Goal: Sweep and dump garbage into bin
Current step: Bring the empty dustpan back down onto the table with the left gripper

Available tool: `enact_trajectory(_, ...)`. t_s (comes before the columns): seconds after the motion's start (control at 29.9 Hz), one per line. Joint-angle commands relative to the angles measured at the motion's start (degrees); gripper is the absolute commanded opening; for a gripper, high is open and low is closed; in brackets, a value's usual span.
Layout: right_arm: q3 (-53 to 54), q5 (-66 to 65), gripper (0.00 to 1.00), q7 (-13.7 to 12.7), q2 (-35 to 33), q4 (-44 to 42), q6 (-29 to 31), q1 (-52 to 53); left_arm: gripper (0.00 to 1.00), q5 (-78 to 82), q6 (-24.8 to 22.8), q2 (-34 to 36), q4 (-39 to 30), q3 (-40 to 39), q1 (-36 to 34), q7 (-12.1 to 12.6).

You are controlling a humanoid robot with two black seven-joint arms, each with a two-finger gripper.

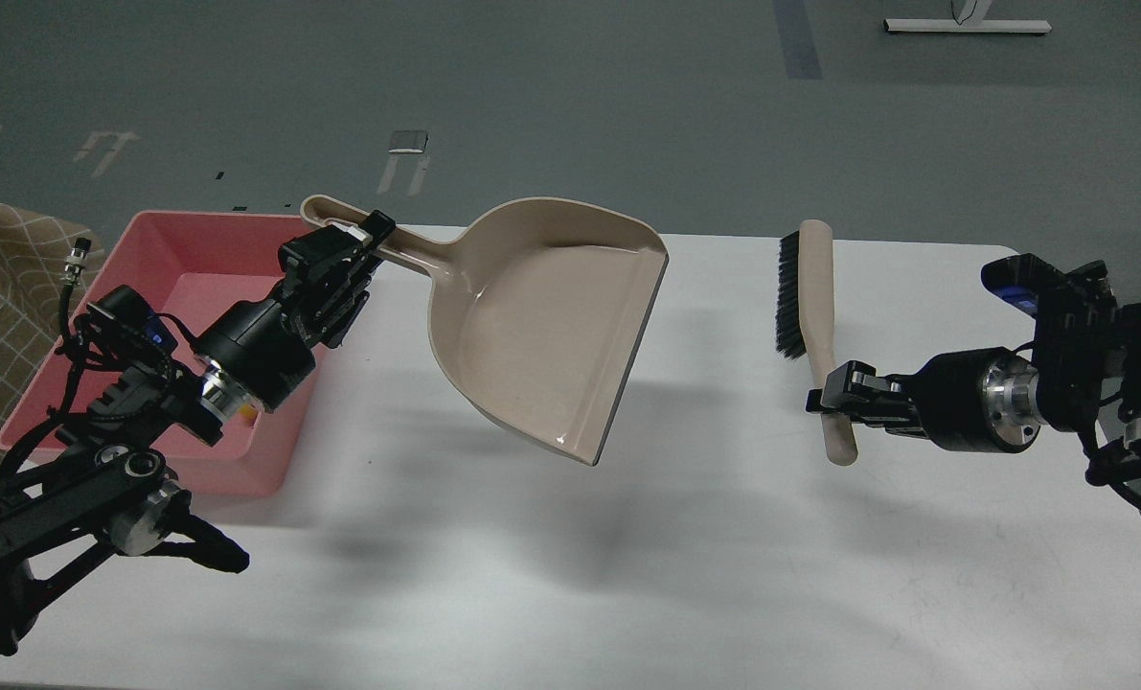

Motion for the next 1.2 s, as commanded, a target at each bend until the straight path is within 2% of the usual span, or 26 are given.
enact_trajectory(0.0, -0.10, 0.01, 0.00, 0.00, 0.24, -0.63, 0.00, -0.06, 0.00, 3.07, 0.09, -1.48, 2.32, 0.82, 0.00, 0.08)
enact_trajectory(0.6, -0.80, 0.01, 0.00, -0.08, 0.15, -0.81, 0.00, -0.85, 0.00, 5.71, 1.59, -7.80, 9.96, 7.41, -3.08, 0.61)
enact_trajectory(0.84, -0.80, 0.10, 0.00, -0.17, 0.06, -1.16, 0.00, -1.56, 0.00, 5.71, 1.94, -8.86, 12.60, 7.68, -3.34, 0.61)
enact_trajectory(1.17, -1.85, 0.10, 0.00, -0.26, 0.24, -3.00, 0.00, -2.17, 0.00, 5.71, 5.01, -9.56, 14.45, 10.93, -3.87, 1.22)
